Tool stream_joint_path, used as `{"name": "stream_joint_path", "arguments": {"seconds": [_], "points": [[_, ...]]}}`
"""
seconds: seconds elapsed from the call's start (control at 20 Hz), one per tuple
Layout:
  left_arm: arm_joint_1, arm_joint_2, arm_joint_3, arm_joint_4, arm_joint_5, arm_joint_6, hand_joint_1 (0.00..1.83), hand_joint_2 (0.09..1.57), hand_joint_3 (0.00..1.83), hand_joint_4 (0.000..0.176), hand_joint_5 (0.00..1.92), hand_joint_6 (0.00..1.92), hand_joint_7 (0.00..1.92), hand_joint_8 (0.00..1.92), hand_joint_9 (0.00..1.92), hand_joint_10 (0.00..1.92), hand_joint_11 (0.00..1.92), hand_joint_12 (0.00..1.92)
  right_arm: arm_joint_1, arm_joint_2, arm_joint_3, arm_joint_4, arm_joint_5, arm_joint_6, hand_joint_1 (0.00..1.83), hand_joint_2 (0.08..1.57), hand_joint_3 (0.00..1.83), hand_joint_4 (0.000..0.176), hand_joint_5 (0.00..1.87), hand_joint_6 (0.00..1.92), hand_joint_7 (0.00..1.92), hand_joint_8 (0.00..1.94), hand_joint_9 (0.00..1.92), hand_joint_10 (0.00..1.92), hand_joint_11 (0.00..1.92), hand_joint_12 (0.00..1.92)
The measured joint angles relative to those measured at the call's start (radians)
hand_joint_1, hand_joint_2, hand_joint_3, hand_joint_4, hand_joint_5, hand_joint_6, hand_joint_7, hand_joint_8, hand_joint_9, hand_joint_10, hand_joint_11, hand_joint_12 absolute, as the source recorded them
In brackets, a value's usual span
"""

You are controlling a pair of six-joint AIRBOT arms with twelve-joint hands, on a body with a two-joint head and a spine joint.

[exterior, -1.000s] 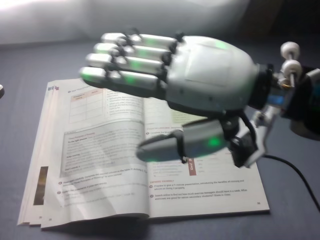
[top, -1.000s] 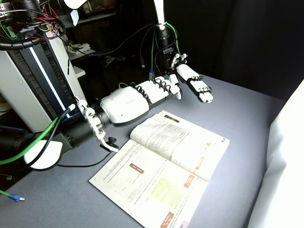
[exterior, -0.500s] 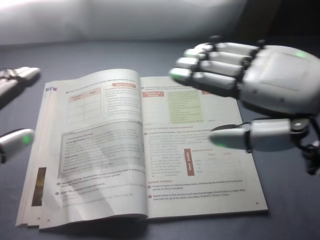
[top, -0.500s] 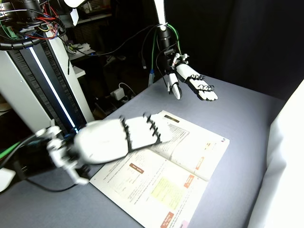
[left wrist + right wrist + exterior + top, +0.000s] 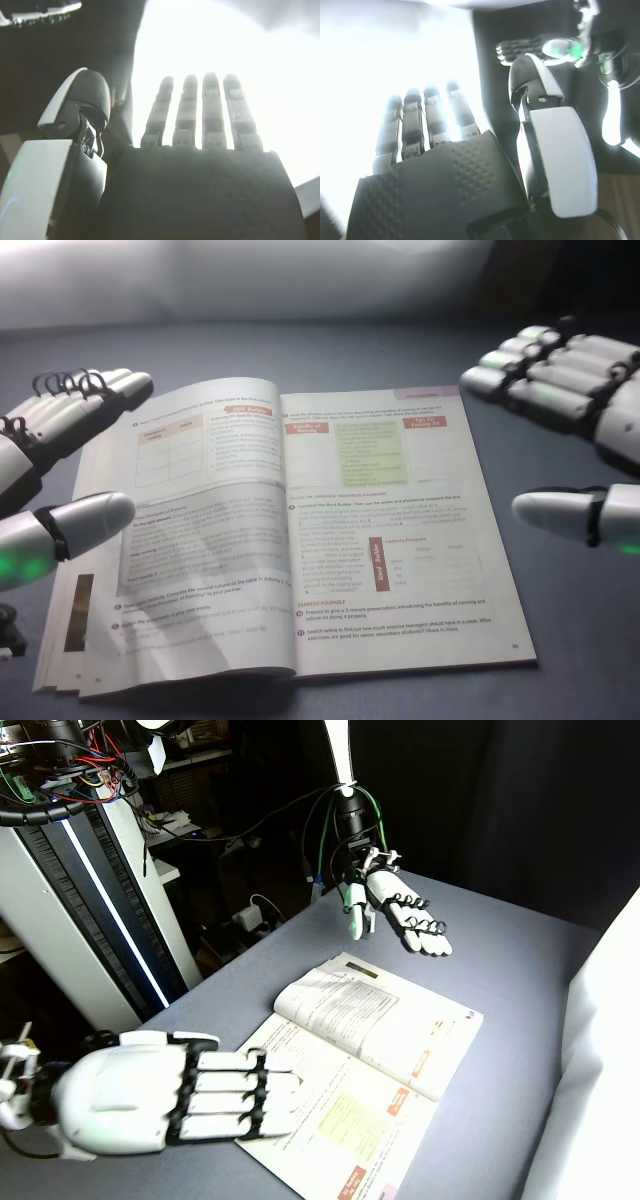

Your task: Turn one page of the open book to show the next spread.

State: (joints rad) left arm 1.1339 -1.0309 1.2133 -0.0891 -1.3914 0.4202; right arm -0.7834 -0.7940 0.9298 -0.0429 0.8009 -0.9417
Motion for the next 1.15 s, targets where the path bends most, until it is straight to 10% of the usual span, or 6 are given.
{"name": "stream_joint_path", "arguments": {"seconds": [0.3,0.5,0.7,0.8,1.1,1.15], "points": [[-0.024,-0.004,0.008,-0.003,-0.023,-0.001,0.31,1.38,0.00,0.046,0.00,0.00,0.00,0.00,0.00,0.00,0.00,0.00,-0.060,0.053,-0.050,0.058,0.174,-0.040,0.02,1.30,0.00,0.000,0.00,0.00,0.00,0.00,0.00,0.00,0.02,0.01],[-0.022,-0.031,0.012,-0.026,-0.047,-0.008,0.18,1.40,0.00,0.000,0.00,0.00,0.00,0.00,0.00,0.00,0.00,0.00,-0.106,0.068,-0.058,0.107,0.284,-0.042,0.19,1.31,0.00,0.000,0.00,0.00,0.00,0.00,0.00,0.00,0.00,0.00],[-0.020,-0.031,0.012,-0.053,-0.092,-0.008,0.16,1.40,0.00,0.061,0.00,0.00,0.00,0.00,0.00,0.00,0.00,0.00,-0.145,0.098,-0.082,0.129,0.395,-0.046,0.30,1.30,0.00,0.036,0.00,0.00,0.00,0.00,0.00,0.00,0.00,0.00],[-0.019,-0.030,0.012,-0.053,-0.106,-0.004,0.20,1.41,0.00,0.019,0.00,0.00,0.00,0.00,0.00,0.00,0.00,0.00,-0.149,0.121,-0.100,0.153,0.473,-0.084,0.34,1.32,0.00,0.000,0.00,0.00,0.00,0.00,0.00,0.00,0.00,0.00],[-0.016,-0.009,0.001,-0.076,-0.181,0.018,0.22,1.41,0.00,0.016,0.00,0.00,0.00,0.00,0.00,0.00,0.00,0.00,-0.149,0.156,-0.117,0.141,0.599,-0.099,0.48,1.40,0.02,0.000,0.00,0.00,0.00,0.00,0.00,0.00,0.00,0.00],[-0.019,-0.001,-0.002,-0.077,-0.196,0.019,0.22,1.39,0.00,0.048,0.00,0.00,0.00,0.00,0.00,0.00,0.00,0.00,-0.149,0.157,-0.117,0.142,0.610,-0.099,0.36,1.43,0.03,0.000,0.00,0.00,0.00,0.00,0.00,0.00,0.00,0.00]]}}
